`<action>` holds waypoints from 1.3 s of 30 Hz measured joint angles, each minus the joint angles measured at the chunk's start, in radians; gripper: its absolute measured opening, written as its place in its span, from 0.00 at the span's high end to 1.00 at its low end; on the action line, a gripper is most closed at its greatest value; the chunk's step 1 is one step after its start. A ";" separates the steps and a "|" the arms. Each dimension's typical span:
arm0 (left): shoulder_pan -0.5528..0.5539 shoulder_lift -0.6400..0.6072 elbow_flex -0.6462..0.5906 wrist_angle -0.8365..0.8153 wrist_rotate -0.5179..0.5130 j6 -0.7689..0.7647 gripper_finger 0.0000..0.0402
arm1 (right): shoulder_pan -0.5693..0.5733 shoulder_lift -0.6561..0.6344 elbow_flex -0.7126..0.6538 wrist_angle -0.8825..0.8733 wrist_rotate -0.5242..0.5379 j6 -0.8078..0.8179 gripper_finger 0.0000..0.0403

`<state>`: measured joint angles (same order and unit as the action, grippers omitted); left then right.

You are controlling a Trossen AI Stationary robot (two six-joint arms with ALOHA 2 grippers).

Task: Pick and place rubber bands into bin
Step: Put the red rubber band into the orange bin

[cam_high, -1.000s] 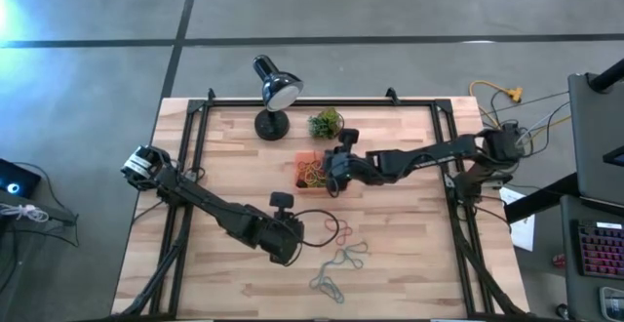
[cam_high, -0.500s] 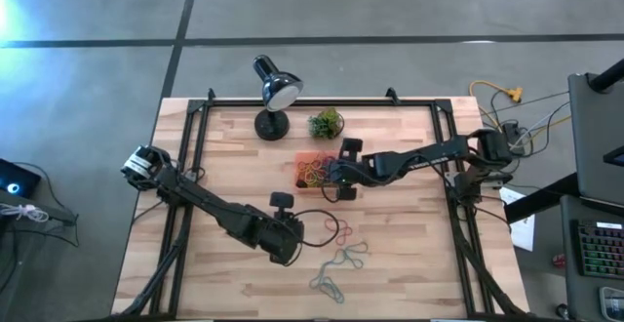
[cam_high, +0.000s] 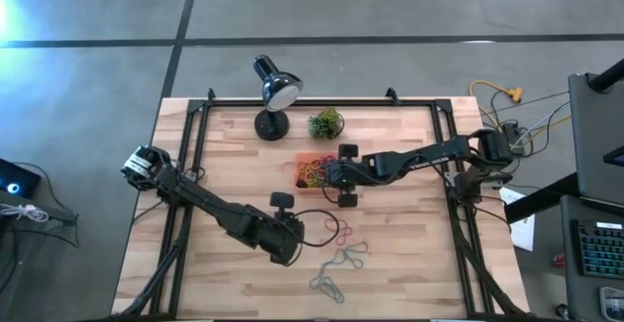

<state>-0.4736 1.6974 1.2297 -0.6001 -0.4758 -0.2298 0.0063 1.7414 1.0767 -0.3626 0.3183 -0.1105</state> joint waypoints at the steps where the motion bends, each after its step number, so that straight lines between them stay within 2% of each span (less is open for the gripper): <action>1: 0.000 0.000 0.000 0.002 0.000 0.000 0.79 | 0.000 -0.001 0.000 0.000 0.009 -0.001 0.71; 7: 0.000 0.000 -0.001 0.022 0.000 0.001 0.79 | 0.009 -0.037 0.000 -0.001 0.051 -0.016 0.61; 14: 0.000 0.000 -0.002 0.048 0.000 0.020 0.79 | 0.041 -0.115 0.000 -0.047 0.048 0.015 0.58; 16: 0.001 0.000 -0.003 0.110 -0.001 0.060 0.79 | 0.064 -0.144 0.000 -0.062 0.043 0.044 0.58; 20: 0.001 0.010 -0.033 0.338 0.004 0.191 0.79 | 0.135 -0.188 0.000 -0.102 0.036 0.104 0.59; 23: 0.001 0.031 -0.063 0.478 0.070 0.300 0.79 | 0.199 -0.205 0.000 -0.128 0.037 0.141 0.61; 25: 0.003 0.050 -0.073 0.522 0.121 0.350 0.79 | 0.248 -0.216 0.000 -0.146 0.039 0.171 0.61; 29: 0.016 0.104 -0.073 0.559 0.133 0.395 0.79 | 0.344 -0.220 -0.002 -0.169 0.041 0.241 0.63; 34: 0.062 0.187 -0.073 0.658 0.139 0.398 0.79 | 0.462 -0.220 -0.007 -0.163 0.107 0.315 0.65; 39: 0.102 0.248 -0.066 0.672 0.141 0.377 0.79 | 0.556 -0.220 -0.038 -0.163 0.261 0.398 0.66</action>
<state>-0.3716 1.9457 1.1639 0.0719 -0.3347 0.1476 0.5619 1.5215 1.0392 -0.5255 0.5790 0.2870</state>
